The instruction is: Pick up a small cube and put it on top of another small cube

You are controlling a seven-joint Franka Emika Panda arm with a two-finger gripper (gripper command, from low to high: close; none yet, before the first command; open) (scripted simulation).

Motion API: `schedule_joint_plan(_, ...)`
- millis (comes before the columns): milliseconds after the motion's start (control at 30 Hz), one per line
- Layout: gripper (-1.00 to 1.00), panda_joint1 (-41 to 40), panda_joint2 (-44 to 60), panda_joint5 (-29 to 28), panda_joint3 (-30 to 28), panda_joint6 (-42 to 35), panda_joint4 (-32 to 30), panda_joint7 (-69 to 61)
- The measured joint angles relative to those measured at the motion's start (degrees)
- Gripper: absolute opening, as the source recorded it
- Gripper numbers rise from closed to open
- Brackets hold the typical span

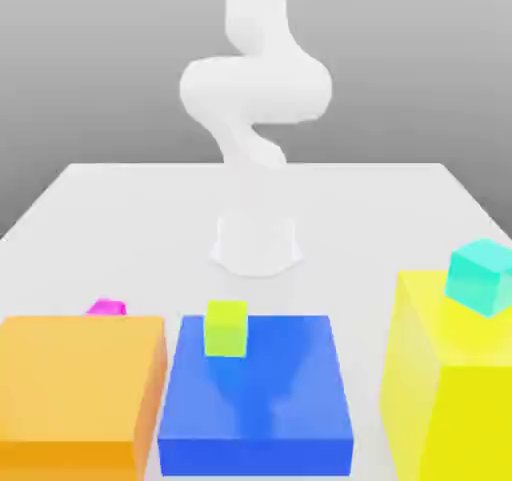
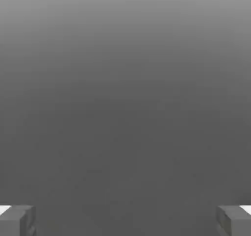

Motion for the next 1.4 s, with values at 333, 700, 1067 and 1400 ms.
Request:
schedule_joint_plan(333, 0.0, -6.1, 17.28, -2.95, -15.18, 14.39, -16.82, -13.04)
schedule_joint_plan(700, 0.0, -14.96, 41.85, 0.34, -27.96, 33.07, -32.14, -32.17)
schedule_joint_plan(1067, 0.0, -27.69, 52.81, 25.23, -8.7, 40.55, -29.24, -50.8)
schedule_joint_plan(1400, -1.0, -37.78, 57.97, 30.41, 2.98, 44.89, -28.59, -54.38)
